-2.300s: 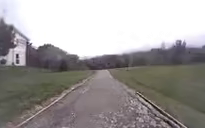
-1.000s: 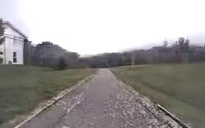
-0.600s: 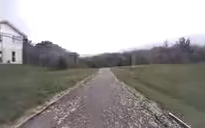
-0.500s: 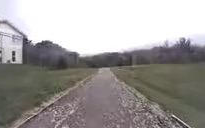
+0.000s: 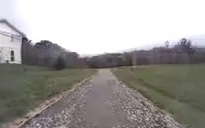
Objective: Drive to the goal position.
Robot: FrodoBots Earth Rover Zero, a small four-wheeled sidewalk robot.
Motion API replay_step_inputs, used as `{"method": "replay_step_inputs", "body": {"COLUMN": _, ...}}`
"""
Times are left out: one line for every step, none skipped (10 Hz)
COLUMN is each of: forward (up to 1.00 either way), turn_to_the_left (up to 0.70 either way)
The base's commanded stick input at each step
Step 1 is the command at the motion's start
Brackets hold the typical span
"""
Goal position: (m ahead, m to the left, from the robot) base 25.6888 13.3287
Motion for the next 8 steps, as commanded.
{"method": "replay_step_inputs", "body": {"forward": 0.7, "turn_to_the_left": 0.0}}
{"method": "replay_step_inputs", "body": {"forward": 0.7, "turn_to_the_left": 0.0}}
{"method": "replay_step_inputs", "body": {"forward": 0.7, "turn_to_the_left": 0.0}}
{"method": "replay_step_inputs", "body": {"forward": 0.7, "turn_to_the_left": 0.0}}
{"method": "replay_step_inputs", "body": {"forward": 0.7, "turn_to_the_left": 0.0}}
{"method": "replay_step_inputs", "body": {"forward": 0.7, "turn_to_the_left": 0.0}}
{"method": "replay_step_inputs", "body": {"forward": 0.7, "turn_to_the_left": 0.0}}
{"method": "replay_step_inputs", "body": {"forward": 0.7, "turn_to_the_left": 0.0}}
